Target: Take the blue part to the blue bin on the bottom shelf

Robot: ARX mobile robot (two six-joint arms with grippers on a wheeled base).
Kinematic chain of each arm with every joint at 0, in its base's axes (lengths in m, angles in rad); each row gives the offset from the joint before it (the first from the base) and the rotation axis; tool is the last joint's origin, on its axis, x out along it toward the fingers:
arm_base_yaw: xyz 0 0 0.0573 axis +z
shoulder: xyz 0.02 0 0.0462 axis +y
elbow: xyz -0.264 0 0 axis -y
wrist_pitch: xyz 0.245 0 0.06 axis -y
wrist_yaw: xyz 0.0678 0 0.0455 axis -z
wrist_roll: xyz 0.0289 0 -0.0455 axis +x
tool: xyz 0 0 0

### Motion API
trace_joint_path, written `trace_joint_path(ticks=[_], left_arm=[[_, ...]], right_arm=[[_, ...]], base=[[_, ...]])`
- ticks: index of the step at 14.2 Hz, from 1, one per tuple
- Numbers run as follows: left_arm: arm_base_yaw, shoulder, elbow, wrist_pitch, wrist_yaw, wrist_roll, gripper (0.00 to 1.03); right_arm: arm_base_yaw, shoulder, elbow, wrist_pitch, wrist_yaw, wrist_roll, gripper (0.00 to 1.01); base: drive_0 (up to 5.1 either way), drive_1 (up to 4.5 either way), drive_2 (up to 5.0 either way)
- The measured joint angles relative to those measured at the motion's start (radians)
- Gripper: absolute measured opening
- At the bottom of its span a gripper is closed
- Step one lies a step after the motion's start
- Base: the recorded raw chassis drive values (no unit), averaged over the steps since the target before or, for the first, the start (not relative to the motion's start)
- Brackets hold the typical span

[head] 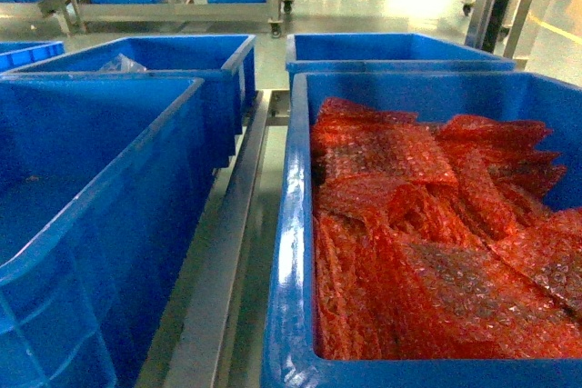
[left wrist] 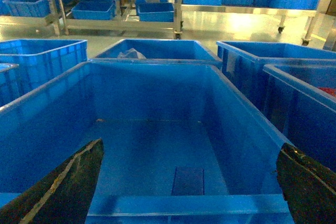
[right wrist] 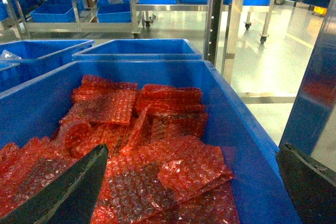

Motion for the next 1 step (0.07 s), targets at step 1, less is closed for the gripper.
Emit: trace_joint_path(ticks=[1], left_arm=[[0.0,0.0,0.0,0.0,0.0,0.0,0.98]], right_arm=[[0.0,0.0,0.0,0.0,0.0,0.0,0.98]], base=[[0.0,0.0,0.0]])
